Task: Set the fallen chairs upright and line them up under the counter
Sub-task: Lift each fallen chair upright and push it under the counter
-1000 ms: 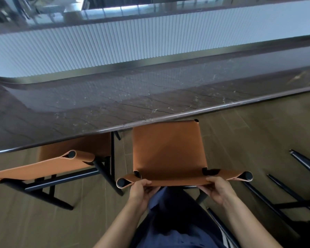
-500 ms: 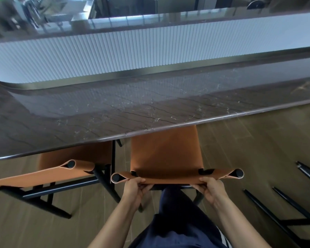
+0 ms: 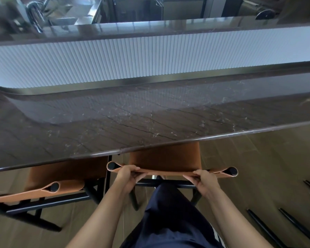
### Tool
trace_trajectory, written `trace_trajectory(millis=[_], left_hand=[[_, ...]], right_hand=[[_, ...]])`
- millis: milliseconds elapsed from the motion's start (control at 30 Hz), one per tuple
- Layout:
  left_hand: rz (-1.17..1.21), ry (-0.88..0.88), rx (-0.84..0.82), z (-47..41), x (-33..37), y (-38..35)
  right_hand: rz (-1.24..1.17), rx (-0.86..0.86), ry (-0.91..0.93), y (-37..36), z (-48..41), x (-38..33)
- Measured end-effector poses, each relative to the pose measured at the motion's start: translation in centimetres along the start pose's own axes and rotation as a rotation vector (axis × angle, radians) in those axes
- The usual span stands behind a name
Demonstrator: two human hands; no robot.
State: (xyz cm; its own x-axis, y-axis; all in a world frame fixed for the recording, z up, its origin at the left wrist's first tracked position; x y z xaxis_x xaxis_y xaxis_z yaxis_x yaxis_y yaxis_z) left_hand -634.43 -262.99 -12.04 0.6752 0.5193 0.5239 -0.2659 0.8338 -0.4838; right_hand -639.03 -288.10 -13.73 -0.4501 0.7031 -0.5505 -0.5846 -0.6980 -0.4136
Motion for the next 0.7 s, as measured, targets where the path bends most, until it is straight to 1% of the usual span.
trace_trajectory(millis=[200,500,700], left_hand=[[0.083,-0.010,0.008,-2.0,-0.7,-0.2],[0.039,-0.001,0.092,-2.6,-0.8,-0.1],[0.003,0.026,0.102,-2.3,-0.8,-0.3]], right_hand=[[0.024,0.034,0.015,0.7,-2.5,-1.1],[0.016,0.048,0.042,0.6,-3.3,-1.0],[0.000,0.041,0.040,0.5,-2.7,-1.0]])
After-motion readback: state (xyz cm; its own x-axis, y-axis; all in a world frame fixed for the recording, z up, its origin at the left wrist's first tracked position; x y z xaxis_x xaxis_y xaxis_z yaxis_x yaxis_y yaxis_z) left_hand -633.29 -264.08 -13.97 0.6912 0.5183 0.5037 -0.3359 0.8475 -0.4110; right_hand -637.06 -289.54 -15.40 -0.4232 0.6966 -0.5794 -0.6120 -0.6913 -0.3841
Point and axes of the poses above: each hand's wrist, its own z-axis away from the middle knuckle, its own y-axis out of the back of the hand, x = y × z, the point moved 3 cm from there along -z, towards the middle knuckle, and after that the axes turned 14 degrees about -x, right-handed, at the moved point
